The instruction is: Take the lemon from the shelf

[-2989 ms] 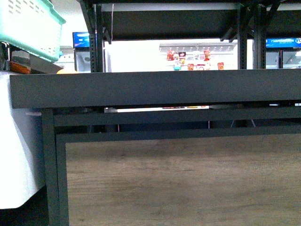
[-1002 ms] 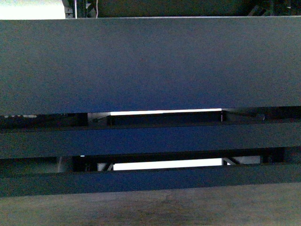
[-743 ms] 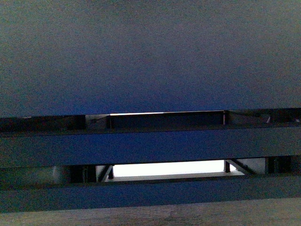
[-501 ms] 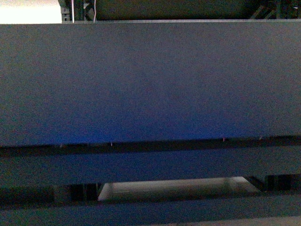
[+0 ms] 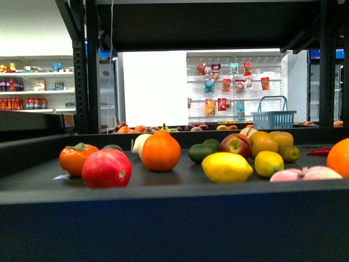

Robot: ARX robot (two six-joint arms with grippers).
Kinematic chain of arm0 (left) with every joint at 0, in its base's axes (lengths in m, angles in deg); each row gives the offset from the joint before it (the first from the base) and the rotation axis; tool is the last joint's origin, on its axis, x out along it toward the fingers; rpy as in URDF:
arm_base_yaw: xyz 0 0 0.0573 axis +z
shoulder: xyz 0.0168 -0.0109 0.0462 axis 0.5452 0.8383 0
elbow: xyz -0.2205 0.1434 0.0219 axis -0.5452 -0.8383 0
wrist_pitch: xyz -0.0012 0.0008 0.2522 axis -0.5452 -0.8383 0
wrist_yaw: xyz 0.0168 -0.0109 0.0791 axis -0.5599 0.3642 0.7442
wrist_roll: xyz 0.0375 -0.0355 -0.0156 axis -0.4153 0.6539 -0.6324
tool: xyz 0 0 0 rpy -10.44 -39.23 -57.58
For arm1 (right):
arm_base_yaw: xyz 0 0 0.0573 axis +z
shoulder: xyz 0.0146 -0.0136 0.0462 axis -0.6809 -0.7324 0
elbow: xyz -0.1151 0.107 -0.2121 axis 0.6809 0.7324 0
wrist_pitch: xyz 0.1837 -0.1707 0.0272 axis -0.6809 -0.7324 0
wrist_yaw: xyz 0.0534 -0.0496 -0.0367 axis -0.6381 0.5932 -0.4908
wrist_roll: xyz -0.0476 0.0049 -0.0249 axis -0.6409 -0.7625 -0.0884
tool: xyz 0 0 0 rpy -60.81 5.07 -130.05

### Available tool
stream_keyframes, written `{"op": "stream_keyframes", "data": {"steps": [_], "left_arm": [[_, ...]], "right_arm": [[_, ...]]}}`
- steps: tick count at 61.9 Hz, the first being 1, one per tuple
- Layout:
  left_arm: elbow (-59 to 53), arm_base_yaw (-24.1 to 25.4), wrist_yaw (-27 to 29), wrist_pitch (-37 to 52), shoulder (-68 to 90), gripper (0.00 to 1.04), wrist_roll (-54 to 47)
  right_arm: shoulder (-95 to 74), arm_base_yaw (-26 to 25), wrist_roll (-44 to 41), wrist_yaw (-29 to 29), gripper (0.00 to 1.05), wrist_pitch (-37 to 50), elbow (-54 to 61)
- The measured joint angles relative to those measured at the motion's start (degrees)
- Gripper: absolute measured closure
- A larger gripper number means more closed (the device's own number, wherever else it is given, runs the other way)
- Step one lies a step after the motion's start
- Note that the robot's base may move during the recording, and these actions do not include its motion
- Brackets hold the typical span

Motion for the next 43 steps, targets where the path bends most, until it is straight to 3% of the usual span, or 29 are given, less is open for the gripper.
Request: {"op": "stream_keyframes", "data": {"steps": [43], "left_arm": [[0.0,0.0,0.0,0.0,0.0,0.08,0.0]], "right_arm": [[0.0,0.0,0.0,0.0,0.07,0.0,0.0]]}}
